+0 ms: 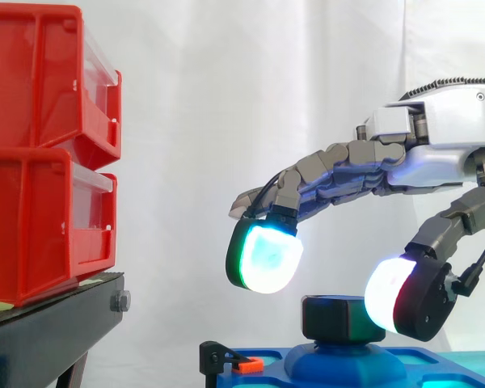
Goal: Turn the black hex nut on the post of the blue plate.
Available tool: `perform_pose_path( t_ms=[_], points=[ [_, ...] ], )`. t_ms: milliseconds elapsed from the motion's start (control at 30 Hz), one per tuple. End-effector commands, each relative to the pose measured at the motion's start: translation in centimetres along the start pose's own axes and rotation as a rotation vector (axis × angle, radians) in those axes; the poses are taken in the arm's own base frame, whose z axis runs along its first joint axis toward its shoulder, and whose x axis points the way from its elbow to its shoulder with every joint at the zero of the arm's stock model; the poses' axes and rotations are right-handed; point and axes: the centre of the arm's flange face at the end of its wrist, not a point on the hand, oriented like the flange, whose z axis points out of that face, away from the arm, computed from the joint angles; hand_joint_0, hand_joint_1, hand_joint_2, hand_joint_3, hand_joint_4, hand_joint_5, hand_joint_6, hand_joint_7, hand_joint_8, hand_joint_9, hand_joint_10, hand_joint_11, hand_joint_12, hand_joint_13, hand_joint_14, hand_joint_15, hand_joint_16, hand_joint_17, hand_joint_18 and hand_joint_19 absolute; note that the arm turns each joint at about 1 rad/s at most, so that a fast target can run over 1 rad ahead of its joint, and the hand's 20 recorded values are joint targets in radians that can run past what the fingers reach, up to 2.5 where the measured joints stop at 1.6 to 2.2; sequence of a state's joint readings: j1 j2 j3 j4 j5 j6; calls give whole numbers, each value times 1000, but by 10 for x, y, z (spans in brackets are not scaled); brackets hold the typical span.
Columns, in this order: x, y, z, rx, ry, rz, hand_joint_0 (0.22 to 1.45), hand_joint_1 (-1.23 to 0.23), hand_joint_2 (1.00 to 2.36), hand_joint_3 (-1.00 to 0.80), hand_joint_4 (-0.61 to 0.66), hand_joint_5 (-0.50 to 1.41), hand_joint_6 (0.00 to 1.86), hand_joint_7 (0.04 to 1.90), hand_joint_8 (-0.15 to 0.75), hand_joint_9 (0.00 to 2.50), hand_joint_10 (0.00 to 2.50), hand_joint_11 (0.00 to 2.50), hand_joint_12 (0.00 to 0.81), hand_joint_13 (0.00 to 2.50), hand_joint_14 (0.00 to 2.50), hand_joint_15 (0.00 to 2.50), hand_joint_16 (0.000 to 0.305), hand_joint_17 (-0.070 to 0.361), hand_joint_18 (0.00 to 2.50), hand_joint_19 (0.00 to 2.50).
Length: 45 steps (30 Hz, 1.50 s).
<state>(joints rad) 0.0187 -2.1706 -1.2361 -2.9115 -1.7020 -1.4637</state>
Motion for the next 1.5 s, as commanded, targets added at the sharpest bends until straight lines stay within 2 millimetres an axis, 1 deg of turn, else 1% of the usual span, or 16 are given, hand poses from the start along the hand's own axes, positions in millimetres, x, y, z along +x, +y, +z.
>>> perform_pose_path(
  t_ms=[0,533,767,900,1033,1133,1233,1467],
  points=[
    [0,0,0,0,0,0,638,-799,1000,-500,89,-283,502,788,108,132,3,121,271,100,0,13,37,84,159,218],
    [0,0,0,0,0,-1,651,-818,1000,-500,105,-272,502,806,106,151,2,120,269,111,0,15,37,84,175,205],
    [10,-1,-2,-1,-4,0,612,-816,1000,-500,106,-272,502,809,107,145,3,117,270,108,0,13,37,84,173,209],
    [10,-1,-2,-1,-9,-1,605,-814,1000,-500,105,-272,502,813,108,146,3,135,271,108,0,13,38,84,172,213],
    [9,-1,-1,-2,-15,-2,644,-820,1000,-500,109,-270,502,814,106,149,2,120,270,111,0,8,37,84,174,213],
    [9,-1,-1,-2,-15,-3,685,-821,1010,-429,110,-269,502,815,106,150,3,120,270,115,0,8,37,84,178,207],
    [9,-1,-1,-2,-15,-3,691,-815,1017,-388,113,-267,502,820,106,154,2,122,269,120,0,11,37,83,193,208],
    [9,-2,-2,-2,-13,-3,700,-815,1019,-380,128,-259,502,839,106,158,1,118,269,123,2,7,37,83,194,210]
  ],
)
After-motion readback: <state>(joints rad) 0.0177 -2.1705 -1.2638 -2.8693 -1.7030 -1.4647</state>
